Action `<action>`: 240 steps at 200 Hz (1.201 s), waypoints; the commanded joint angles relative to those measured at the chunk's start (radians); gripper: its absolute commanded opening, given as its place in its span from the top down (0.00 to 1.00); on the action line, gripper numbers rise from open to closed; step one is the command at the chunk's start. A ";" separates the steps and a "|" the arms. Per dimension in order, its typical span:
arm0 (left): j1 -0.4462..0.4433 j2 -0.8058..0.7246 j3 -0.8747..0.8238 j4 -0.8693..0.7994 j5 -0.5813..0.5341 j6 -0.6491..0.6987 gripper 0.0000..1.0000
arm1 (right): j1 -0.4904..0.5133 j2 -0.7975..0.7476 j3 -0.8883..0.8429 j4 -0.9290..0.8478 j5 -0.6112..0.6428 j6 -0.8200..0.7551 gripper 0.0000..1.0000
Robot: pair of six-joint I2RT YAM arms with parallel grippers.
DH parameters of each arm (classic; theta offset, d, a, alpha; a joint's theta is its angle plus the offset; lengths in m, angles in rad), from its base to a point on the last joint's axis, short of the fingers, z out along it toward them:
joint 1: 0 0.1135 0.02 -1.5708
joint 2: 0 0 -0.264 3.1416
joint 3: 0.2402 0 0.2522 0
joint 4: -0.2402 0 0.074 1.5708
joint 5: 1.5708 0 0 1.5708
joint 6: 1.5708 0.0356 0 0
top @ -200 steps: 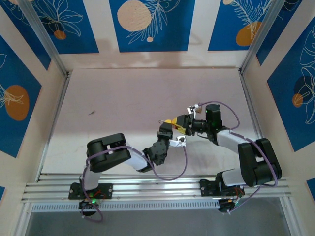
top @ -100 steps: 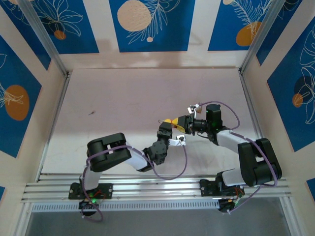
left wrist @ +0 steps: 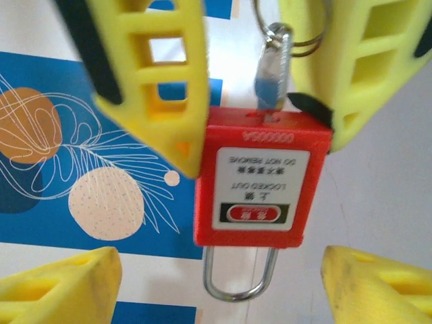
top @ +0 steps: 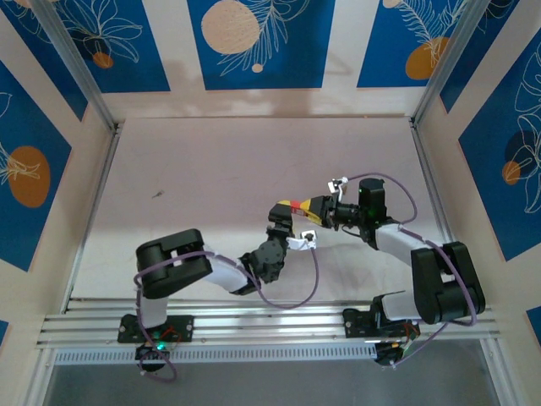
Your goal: Unlock with the key
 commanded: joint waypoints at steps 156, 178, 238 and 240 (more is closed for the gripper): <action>0.350 -0.323 0.638 -1.897 0.841 -0.800 0.44 | -0.038 -0.070 -0.005 -0.095 -0.011 -0.124 0.77; 0.384 -0.174 0.876 -2.106 0.982 -0.809 0.46 | -0.003 -0.070 0.001 -0.096 0.003 -0.128 0.77; 0.382 -0.085 0.954 -2.175 1.056 -0.796 0.51 | 0.003 -0.131 -0.012 -0.159 0.016 -0.155 0.78; 0.382 -0.084 0.954 -2.174 1.058 -0.795 0.51 | 0.004 -0.132 -0.012 -0.160 0.016 -0.156 0.78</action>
